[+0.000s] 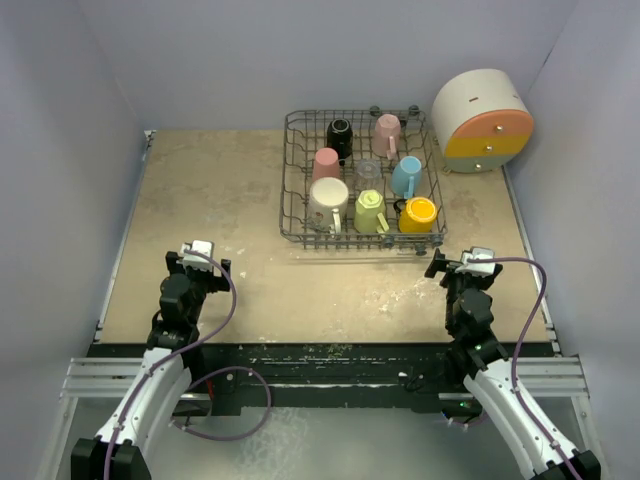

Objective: Unload the cups from the dish rack

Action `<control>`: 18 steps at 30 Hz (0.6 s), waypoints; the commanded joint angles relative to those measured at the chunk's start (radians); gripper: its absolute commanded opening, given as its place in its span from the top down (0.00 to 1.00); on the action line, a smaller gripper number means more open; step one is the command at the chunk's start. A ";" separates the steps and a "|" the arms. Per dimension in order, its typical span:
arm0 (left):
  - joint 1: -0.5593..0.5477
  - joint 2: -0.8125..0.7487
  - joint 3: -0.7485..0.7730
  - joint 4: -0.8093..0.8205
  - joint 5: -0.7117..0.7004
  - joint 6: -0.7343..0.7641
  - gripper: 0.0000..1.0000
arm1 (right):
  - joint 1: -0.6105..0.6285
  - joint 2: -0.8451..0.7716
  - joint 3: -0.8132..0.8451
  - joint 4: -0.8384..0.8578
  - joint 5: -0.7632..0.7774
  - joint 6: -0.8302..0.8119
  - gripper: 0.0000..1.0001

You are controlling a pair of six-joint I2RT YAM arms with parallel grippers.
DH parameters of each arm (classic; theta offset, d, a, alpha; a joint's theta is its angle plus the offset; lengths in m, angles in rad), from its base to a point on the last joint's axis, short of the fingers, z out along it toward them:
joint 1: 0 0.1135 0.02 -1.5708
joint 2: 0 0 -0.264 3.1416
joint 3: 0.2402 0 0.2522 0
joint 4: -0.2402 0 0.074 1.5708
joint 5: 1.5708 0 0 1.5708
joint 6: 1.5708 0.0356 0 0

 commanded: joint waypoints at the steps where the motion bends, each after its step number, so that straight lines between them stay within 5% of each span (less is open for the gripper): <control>1: 0.004 -0.012 0.017 0.037 0.002 -0.017 0.01 | 0.003 -0.006 0.004 0.050 0.010 0.001 0.00; 18: 0.005 -0.014 0.062 -0.007 0.040 0.002 0.01 | 0.002 -0.036 0.082 -0.031 0.059 -0.012 0.00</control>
